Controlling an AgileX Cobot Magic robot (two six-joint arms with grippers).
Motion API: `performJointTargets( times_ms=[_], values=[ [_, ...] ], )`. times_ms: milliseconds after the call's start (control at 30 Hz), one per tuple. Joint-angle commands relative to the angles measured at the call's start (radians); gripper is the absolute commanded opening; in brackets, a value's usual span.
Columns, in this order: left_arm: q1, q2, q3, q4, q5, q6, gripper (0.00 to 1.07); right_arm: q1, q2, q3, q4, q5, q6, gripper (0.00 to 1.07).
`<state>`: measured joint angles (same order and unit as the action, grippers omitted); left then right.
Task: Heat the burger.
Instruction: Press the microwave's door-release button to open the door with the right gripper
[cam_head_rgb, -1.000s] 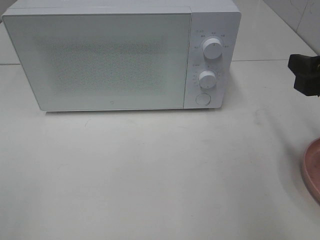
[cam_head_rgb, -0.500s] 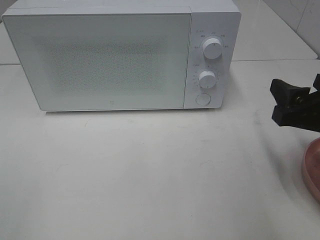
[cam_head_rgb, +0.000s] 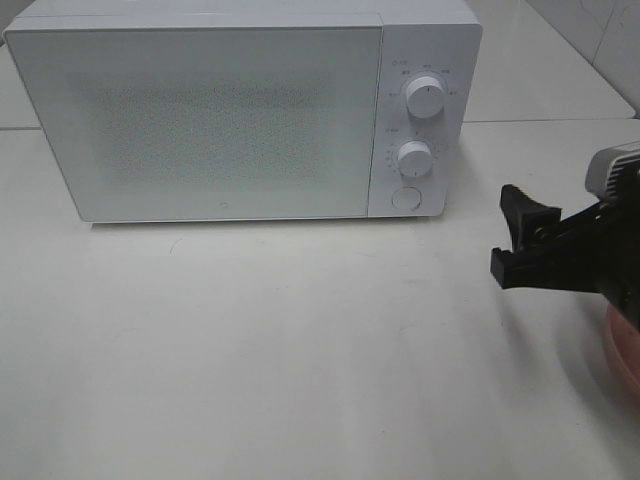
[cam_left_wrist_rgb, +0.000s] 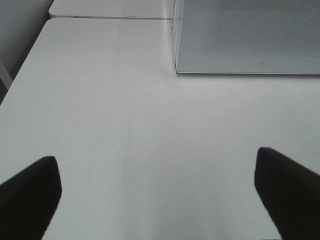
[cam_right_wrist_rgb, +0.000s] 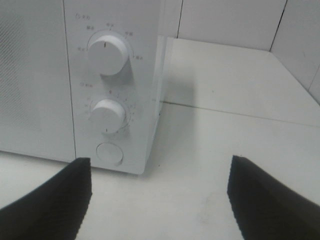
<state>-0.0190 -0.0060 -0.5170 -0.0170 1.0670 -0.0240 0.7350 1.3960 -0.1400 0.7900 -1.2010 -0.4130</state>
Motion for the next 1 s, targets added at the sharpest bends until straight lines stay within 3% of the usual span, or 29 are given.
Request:
performJointTargets(
  times_ms=[33,267,467,767,1000],
  values=[
    [0.003,-0.018,0.001,0.004,0.002,0.0,0.98,0.03,0.027,0.003,0.035,-0.129,-0.007,0.75],
    [0.003,-0.018,0.001,0.004,0.002,0.0,0.98,0.11,0.121,-0.036,0.133,-0.178,0.016,0.75],
    [0.003,-0.018,0.001,0.004,0.002,0.0,0.98,0.152,0.191,-0.085,0.143,-0.19,0.021,0.75],
    [0.003,-0.018,0.001,0.004,0.002,0.0,0.98,0.155,0.202,-0.109,0.142,-0.168,0.072,0.75],
    [0.003,-0.018,0.001,0.004,0.002,0.0,0.98,0.155,0.202,-0.108,0.142,-0.155,0.239,0.75]
  ],
)
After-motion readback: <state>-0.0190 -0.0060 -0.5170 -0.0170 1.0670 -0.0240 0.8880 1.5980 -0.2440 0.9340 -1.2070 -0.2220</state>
